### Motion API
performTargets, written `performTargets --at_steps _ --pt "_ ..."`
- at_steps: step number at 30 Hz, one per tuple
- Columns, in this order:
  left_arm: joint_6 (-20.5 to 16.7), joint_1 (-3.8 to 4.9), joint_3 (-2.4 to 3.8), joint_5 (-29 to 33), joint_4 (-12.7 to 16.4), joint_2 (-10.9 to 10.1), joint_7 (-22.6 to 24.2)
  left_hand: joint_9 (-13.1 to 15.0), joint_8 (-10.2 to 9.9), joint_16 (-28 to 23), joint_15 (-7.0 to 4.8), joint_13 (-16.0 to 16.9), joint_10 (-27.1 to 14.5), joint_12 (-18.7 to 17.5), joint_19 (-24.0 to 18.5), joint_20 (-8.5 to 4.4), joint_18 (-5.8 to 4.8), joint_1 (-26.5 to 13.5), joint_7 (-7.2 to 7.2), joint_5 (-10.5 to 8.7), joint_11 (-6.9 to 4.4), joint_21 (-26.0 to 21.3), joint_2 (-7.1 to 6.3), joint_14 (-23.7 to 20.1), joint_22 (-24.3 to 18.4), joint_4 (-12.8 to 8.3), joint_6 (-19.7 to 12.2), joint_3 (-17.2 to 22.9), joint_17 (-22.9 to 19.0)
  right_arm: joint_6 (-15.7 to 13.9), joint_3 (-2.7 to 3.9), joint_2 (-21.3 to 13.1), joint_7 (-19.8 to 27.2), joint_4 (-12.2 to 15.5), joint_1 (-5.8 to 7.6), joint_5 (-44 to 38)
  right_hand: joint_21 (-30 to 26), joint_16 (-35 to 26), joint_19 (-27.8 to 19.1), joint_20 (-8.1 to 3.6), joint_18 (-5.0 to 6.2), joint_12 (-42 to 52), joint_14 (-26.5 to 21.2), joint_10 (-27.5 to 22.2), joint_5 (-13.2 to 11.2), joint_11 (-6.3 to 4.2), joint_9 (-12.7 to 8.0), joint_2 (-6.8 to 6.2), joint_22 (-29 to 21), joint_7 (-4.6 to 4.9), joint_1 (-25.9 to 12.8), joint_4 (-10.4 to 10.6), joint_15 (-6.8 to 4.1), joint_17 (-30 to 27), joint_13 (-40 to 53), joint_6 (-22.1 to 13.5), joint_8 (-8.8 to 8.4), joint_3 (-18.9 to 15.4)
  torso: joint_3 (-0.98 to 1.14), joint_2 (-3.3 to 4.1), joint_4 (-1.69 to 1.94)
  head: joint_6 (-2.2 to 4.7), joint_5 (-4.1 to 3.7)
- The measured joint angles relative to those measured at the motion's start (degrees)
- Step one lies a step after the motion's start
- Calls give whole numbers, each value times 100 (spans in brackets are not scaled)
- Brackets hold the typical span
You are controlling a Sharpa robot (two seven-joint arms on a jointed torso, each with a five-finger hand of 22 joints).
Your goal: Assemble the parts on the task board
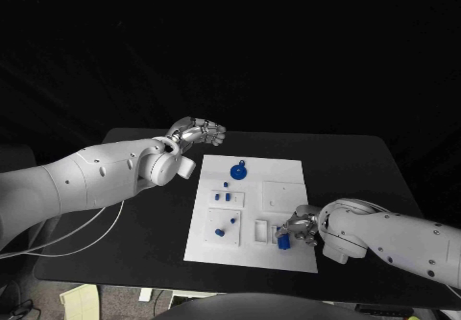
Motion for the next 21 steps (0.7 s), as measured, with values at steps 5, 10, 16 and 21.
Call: performTargets --at_steps 5,10,16,21 --pt "0 0 0 0 0 -2 -1 0 0 0 0 0 0 0 0 0 0 0 0 0 0 0 0 0 0 0 0 0 0 -33 -21 -69 -3 112 31 -7 0 0 -3 2 0 0 17 15 -4 -16 -15 71 0 -27 34 -23 -22 0 -11 27 -28 10 0 -1 0 8 0" --pt "0 0 0 0 0 -6 -2 0 0 -22 0 0 0 0 0 0 -1 0 0 0 0 0 0 0 -1 0 0 0 -1 -34 -18 -140 -18 224 199 -12 0 0 -10 33 0 -1 16 21 -5 -21 -12 107 0 -53 9 -23 -23 -1 -20 53 -6 9 0 -1 -2 16 1" --pt "0 0 0 1 1 -6 -3 0 0 -22 0 -5 0 0 0 0 0 0 0 0 0 0 0 0 5 0 0 0 6 -36 -14 -175 -25 350 347 9 23 0 -10 50 0 -4 16 21 -22 -20 -10 116 0 -59 0 -24 -23 -1 -26 59 -6 9 -1 -1 -2 35 -4" --pt "0 0 0 1 1 -4 -4 1 0 -22 0 -5 0 0 0 0 -1 0 0 0 0 0 0 0 5 8 0 9 6 -36 3 -150 -26 400 384 76 23 -21 -10 50 0 -5 17 22 -22 -22 -10 129 0 -59 -14 -23 -22 -1 -25 59 -6 9 0 1 -1 34 -4"
